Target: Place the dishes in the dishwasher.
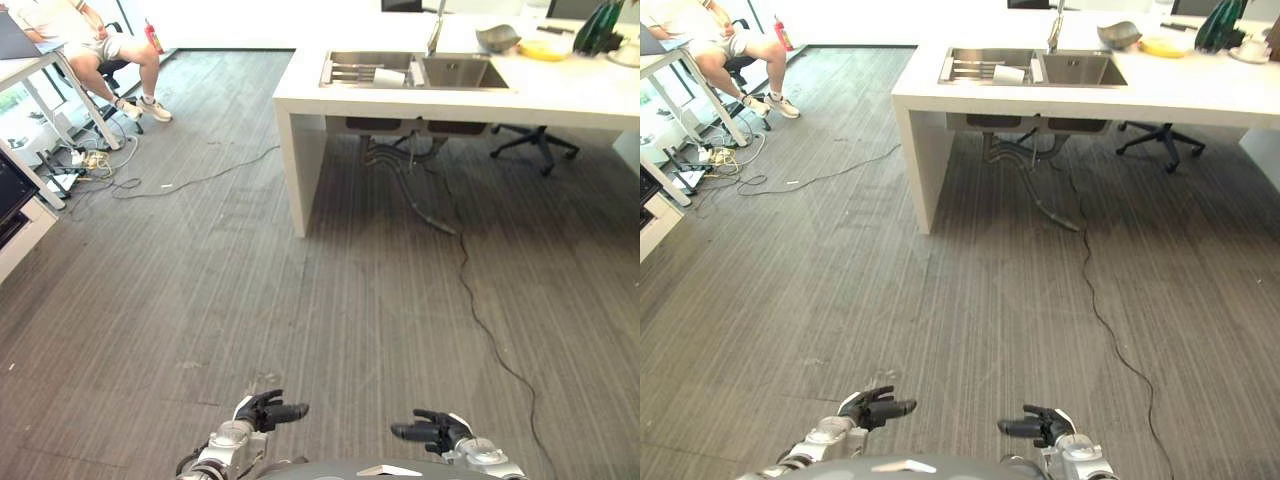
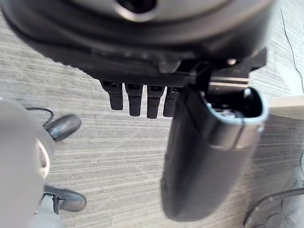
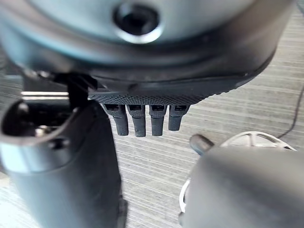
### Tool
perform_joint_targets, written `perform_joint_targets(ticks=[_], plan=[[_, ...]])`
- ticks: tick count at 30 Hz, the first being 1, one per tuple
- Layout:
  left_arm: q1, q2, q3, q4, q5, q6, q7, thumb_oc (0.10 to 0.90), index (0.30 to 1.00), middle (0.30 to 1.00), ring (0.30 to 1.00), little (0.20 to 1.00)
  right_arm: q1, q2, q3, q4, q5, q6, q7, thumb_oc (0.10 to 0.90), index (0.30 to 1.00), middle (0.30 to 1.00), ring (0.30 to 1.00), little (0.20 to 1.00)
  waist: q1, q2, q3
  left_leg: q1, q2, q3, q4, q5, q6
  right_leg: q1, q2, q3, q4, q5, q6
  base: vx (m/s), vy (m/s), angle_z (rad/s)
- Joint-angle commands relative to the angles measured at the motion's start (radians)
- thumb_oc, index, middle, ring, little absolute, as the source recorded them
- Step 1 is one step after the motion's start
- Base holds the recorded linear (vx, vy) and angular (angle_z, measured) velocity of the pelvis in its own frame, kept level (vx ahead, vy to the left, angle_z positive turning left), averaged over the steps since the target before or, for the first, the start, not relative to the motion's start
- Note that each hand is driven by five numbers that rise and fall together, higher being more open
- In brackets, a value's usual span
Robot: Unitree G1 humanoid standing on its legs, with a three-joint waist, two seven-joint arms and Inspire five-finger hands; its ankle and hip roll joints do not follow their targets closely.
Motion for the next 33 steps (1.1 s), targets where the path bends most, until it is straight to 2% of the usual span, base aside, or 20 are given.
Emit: perform_joint_targets(ticks=[1,8,11,14,17,23,33], plan=[[-0.100,-0.008,-0.033,-0.017,-0.040,-0.045,-0.023,0.800,0.900,0.900,0.900,0.900,-0.075,-0.038,-0.033,0.015,0.068,-0.044,0.002,0.800,0.900,0.900,0.900,0.900,0.009,-0.019,0.018,0.064,0.062,0.059,-0.104,0.111,-0.099,0.042,-0.022,-0.031,-0.032,-0.044,0.041,0.00,0.000,0.00],[-0.167,0.007,-0.054,-0.066,-0.030,-0.053,-0.011,0.800,0.900,0.900,0.900,0.900,-0.121,-0.094,-0.066,0.033,0.081,-0.045,0.001,0.800,0.900,0.900,0.900,0.900,0.023,-0.018,0.005,0.060,0.058,0.046,-0.105,0.105,-0.096,0.041,-0.022,-0.032,-0.037,-0.035,0.048,0.00,0.017,0.02],[-0.225,0.025,-0.105,-0.064,0.093,-0.052,0.004,0.800,0.900,0.900,0.900,0.900,-0.162,-0.117,-0.059,0.015,0.089,-0.053,0.009,0.800,0.900,0.900,0.900,0.900,0.025,-0.014,0.000,0.057,0.056,0.041,-0.106,0.106,-0.096,0.039,-0.022,-0.025,-0.038,-0.030,0.051,-0.01,0.026,0.09],[-0.241,0.020,-0.131,-0.043,0.152,-0.050,0.005,0.800,0.900,0.900,0.900,0.900,-0.174,-0.118,-0.049,0.010,0.083,-0.053,0.016,0.800,0.900,0.900,0.900,0.900,0.026,-0.012,-0.003,0.057,0.055,0.041,-0.106,0.106,-0.096,0.039,-0.023,-0.021,-0.040,-0.030,0.052,0.00,0.005,0.01],[-0.228,0.008,-0.105,-0.022,0.104,-0.051,0.012,0.800,0.900,0.900,0.900,0.900,-0.166,-0.094,-0.023,-0.006,0.077,-0.051,0.026,0.800,0.900,0.900,0.900,0.900,0.033,-0.014,-0.007,0.059,0.055,0.037,-0.106,0.107,-0.098,0.041,-0.020,-0.018,-0.042,-0.030,0.050,0.00,0.000,0.00],[-0.221,0.002,-0.098,0.000,0.108,-0.051,0.025,0.800,0.900,0.900,0.900,0.900,-0.152,-0.066,-0.005,-0.004,0.076,-0.051,0.027,0.800,0.900,0.900,0.900,0.900,0.035,-0.016,-0.013,0.062,0.056,0.033,-0.107,0.109,-0.100,0.048,-0.017,-0.020,-0.048,-0.030,0.046,0.00,0.000,0.00],[-0.175,-0.001,-0.075,-0.004,0.042,-0.051,0.002,0.800,0.900,0.900,0.900,0.900,-0.121,-0.055,-0.030,0.020,0.100,-0.047,0.032,0.800,0.900,0.900,0.900,0.900,0.032,-0.012,-0.014,0.057,0.053,0.032,-0.107,0.112,-0.099,0.047,-0.018,-0.025,-0.050,-0.026,0.044,0.00,0.000,0.00]])
